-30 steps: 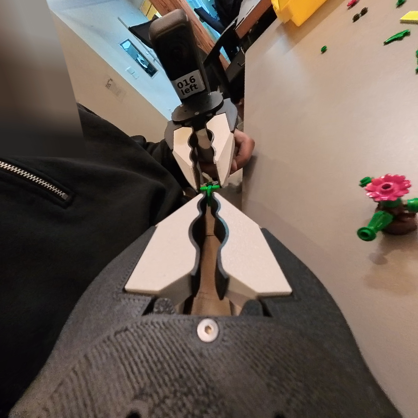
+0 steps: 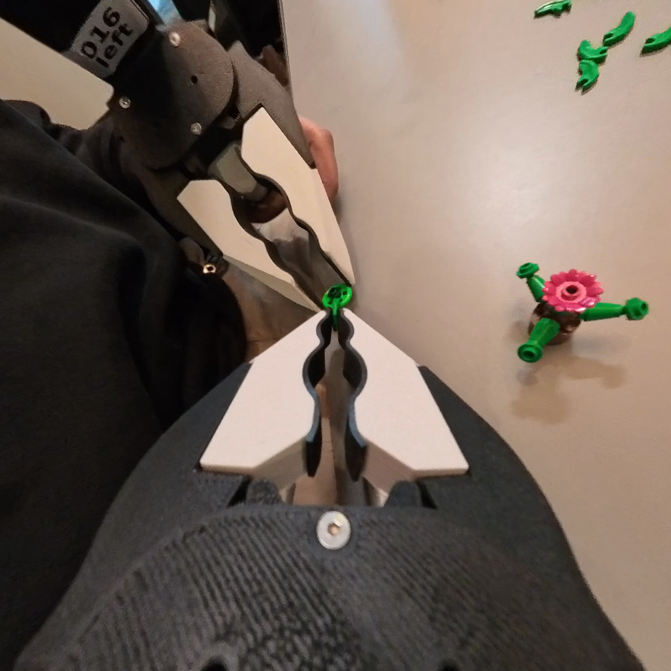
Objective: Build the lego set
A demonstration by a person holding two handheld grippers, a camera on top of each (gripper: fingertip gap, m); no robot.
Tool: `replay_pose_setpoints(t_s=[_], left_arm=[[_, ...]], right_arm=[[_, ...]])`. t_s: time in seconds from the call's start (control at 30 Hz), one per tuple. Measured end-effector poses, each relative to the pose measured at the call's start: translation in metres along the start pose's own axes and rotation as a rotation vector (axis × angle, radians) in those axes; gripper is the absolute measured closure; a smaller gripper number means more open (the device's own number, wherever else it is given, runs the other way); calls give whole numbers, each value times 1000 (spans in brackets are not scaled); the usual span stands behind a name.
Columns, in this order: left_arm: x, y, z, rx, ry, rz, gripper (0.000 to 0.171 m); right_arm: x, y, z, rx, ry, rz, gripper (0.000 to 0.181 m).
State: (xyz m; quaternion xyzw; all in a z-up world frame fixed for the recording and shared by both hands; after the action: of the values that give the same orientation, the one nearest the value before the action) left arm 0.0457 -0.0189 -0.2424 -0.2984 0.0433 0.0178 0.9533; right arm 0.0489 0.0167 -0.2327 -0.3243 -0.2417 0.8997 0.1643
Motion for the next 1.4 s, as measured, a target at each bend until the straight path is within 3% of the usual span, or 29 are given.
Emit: replay_pose_setpoints(t_s=[0.13, 0.37, 0.7, 1.0, 1.2, 1.4], left_arm=[[0, 4, -4, -101, 71, 44, 153], [1, 5, -2, -87, -3, -6, 153], [-1, 5, -1, -87, -53, -31, 153], [-4, 4, -2, -76, -81, -49, 153], [-4, 4, -3, -88, -55, -27, 153], [-4, 3, -2, -63, -63, -28, 153]], right_arm=[[7, 3, -5, -80, -64, -75, 181], [5, 4, -2, -160, -81, -45, 181], [6, 6, 2, -520, -226, -111, 181], [9, 10, 0, -778, -170, -55, 181], [10, 11, 2, -834, -208, -45, 181], [4, 10, -3, -739, -249, 2, 181]])
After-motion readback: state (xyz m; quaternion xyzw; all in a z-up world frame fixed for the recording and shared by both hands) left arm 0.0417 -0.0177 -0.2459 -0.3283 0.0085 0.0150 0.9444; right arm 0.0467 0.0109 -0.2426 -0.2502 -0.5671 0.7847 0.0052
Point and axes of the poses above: each gripper's, where its closed fingertips meet, y out along the fingers, z out of its top, x = y × z across the jaws, the point moved 2 cm from there along -y, back along the fingers, and after that the axes turned 5 degrees about y, right-handed, at the moved point
